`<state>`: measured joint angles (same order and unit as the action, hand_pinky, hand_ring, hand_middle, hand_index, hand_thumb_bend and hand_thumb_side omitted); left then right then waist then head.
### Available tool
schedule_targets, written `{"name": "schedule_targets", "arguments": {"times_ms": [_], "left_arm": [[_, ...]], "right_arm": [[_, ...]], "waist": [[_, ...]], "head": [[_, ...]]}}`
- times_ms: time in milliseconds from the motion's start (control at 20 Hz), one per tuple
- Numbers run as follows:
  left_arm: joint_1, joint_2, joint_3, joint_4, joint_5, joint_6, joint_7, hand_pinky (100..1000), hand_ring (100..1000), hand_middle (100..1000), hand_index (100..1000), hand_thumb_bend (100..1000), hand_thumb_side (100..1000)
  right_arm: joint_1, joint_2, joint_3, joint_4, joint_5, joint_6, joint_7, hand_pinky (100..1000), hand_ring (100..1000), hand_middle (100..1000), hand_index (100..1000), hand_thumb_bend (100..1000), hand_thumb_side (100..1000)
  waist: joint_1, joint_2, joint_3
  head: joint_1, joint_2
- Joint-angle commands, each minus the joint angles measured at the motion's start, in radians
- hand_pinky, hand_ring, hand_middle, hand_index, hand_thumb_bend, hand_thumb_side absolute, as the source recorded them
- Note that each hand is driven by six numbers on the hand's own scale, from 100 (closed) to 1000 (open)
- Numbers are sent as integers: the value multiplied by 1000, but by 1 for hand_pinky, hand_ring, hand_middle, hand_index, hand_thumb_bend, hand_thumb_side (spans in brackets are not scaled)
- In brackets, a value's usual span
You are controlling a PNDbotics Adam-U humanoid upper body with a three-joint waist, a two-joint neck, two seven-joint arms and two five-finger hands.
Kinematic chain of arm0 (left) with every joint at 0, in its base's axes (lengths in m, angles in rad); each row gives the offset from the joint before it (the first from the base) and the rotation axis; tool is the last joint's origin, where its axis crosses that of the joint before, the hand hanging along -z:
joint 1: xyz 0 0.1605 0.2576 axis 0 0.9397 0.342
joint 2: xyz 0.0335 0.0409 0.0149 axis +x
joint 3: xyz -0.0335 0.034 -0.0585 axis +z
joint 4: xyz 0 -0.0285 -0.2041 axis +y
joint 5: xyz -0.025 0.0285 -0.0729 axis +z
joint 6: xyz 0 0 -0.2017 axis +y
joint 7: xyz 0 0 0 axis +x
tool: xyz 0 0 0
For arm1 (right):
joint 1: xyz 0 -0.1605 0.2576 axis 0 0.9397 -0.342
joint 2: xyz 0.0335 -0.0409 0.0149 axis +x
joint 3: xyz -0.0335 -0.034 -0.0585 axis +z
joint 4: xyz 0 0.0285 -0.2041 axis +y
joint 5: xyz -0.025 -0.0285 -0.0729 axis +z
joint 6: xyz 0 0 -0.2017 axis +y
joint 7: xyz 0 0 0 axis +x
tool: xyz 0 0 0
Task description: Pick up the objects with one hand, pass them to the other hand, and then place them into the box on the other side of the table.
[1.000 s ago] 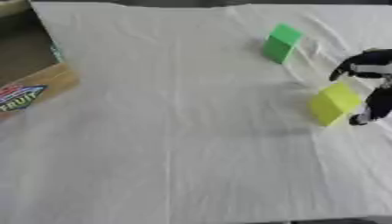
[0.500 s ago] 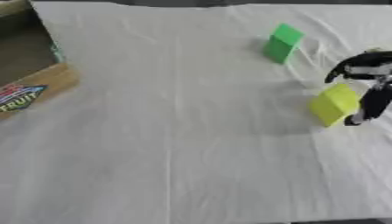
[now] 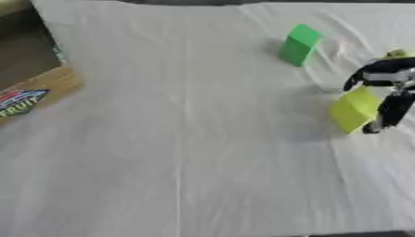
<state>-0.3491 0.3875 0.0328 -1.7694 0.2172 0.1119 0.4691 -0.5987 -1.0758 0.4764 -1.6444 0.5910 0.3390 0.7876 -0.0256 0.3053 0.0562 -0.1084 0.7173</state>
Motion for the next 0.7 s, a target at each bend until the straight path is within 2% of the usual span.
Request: {"name": "schedule_targets", "arguments": {"times_ms": [50,700], "left_arm": [[-13,26,1,-19,3,-1,-4,458,793,671,787,200,878],[-15,27,-2,-19,6,1,-8,459,795,671,784,199,880]], "right_arm": [[-17,-21,-11,11,13,-3,7,938,909,912,888,535,100],[-27,-3,-15,59,42,-23,8,937,910,912,887,525,100]], "waist": [[1,-12,0],[2,-6,0]], "head": [[-3,-8],[-6,-15]]}}
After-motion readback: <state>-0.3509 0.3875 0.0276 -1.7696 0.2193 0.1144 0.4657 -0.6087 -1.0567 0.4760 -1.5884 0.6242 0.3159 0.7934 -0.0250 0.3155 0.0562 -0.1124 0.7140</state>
